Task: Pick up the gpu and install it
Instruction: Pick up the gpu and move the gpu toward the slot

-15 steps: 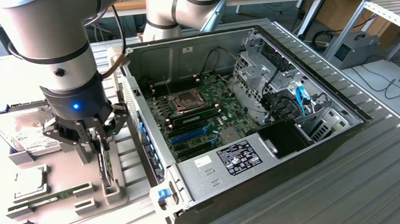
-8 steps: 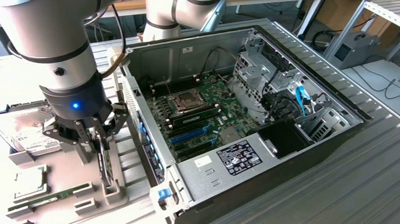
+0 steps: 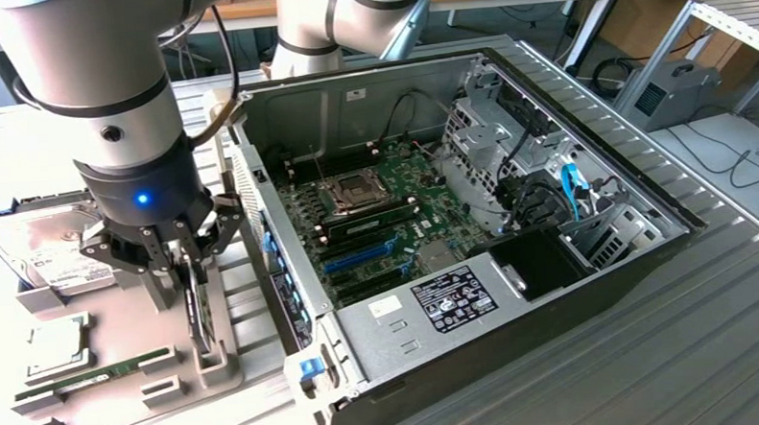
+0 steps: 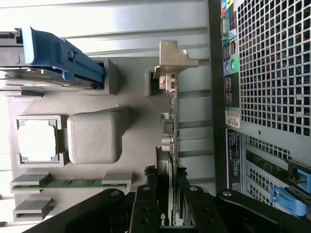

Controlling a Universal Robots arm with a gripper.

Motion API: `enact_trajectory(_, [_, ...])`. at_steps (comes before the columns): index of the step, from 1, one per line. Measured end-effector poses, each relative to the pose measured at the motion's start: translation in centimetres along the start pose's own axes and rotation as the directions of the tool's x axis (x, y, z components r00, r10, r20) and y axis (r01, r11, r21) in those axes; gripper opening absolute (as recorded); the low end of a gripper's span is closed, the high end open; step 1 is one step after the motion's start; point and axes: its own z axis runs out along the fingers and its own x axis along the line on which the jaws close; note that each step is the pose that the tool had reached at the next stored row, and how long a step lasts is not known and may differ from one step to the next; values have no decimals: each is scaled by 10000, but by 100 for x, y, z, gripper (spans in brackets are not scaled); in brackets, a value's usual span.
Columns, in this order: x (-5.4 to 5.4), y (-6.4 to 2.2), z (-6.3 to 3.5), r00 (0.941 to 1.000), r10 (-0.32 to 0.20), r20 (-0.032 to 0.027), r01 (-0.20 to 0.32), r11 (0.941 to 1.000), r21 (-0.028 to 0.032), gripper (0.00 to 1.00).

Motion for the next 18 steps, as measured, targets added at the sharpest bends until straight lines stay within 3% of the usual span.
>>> enact_trajectory(18, [-1, -2, -46, 10000, 0, 1, 0, 10000, 6, 26])
